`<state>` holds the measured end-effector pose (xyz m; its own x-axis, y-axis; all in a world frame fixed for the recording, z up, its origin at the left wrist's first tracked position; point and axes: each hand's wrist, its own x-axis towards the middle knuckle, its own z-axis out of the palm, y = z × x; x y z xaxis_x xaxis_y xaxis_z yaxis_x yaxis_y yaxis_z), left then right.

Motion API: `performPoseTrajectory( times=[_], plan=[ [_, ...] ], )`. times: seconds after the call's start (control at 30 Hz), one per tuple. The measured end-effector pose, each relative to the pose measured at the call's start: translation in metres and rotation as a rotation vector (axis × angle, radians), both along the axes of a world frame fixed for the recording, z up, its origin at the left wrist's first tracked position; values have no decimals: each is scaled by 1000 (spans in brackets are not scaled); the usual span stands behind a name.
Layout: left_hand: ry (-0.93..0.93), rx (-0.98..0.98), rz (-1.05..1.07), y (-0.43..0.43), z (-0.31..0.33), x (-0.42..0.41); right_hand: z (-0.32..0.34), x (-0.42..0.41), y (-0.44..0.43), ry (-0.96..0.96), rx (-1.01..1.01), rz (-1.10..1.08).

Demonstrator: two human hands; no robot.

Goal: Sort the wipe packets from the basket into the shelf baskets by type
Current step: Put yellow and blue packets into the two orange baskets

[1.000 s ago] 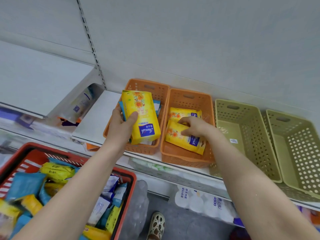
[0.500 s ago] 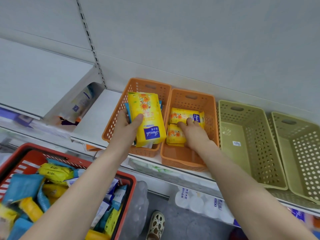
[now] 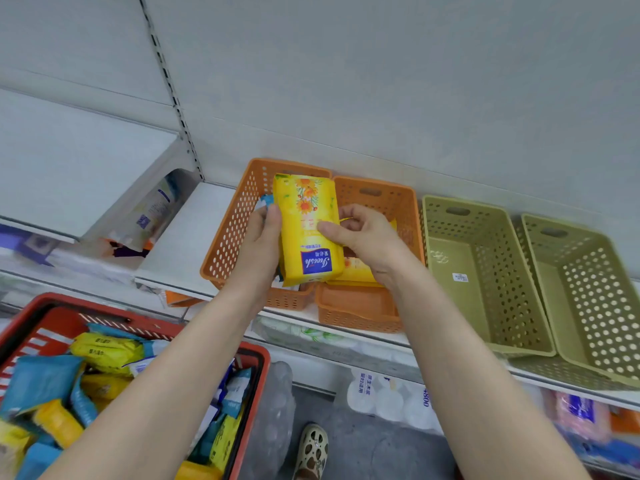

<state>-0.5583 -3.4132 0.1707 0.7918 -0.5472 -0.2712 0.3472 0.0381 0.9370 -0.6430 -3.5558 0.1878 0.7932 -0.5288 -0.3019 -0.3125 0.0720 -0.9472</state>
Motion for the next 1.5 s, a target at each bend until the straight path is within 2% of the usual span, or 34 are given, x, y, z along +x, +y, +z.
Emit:
performPoseTrajectory(
  times=[0.2, 0.3, 0.33, 0.37, 0.4, 0.47, 0.5, 0.57, 0.63, 0.7, 0.83, 1.0, 1.07, 1.17, 1.27, 1.5],
  plan=[
    [-68, -9, 18, -5, -1, -4, 2, -18, -5, -26, 114, 64],
    [-63, -26, 74, -7, -1, -4, 8, -29, -24, -116, 121, -68],
    [-63, -30, 90, -6, -1, -4, 8, -33, -34, -132, 57, -105],
    [-72, -22, 101, -4, 0, -3, 7, -38, -46, -98, -89, -114],
    [-82, -11, 108, -2, 0, -2, 4, -42, -57, 5, -305, -71],
    [-78, -6, 125, 3, 0, -1, -4, -45, -69, 342, -727, 176],
    [-70, -11, 131, 5, 0, -1, -8, -44, -70, 490, -818, 323],
    [-61, -7, 134, 8, -2, -1, -18, -39, -62, 657, -753, 568],
    [-51, -4, 138, 11, -3, -2, -28, -35, -52, 728, -623, 701],
    [-44, 5, 141, 14, -5, -2, -41, -32, -47, 796, -631, 784],
    [-38, 25, 140, 16, -6, -3, -61, -30, -39, 832, -803, 773],
    [-40, 52, 129, 12, -7, -8, -68, -31, -24, 782, -1264, 525],
    [-35, 66, 121, 12, -8, -10, -69, -35, -26, 770, -1247, 483],
    [-21, 68, 115, 12, -8, -11, -72, -36, -30, 865, -1083, 569],
    [-19, 71, 108, 13, -8, -12, -75, -31, -33, 881, -980, 598],
    [2, 90, 113, 15, -7, -13, -80, -22, -27, 886, -965, 518]
  ],
)
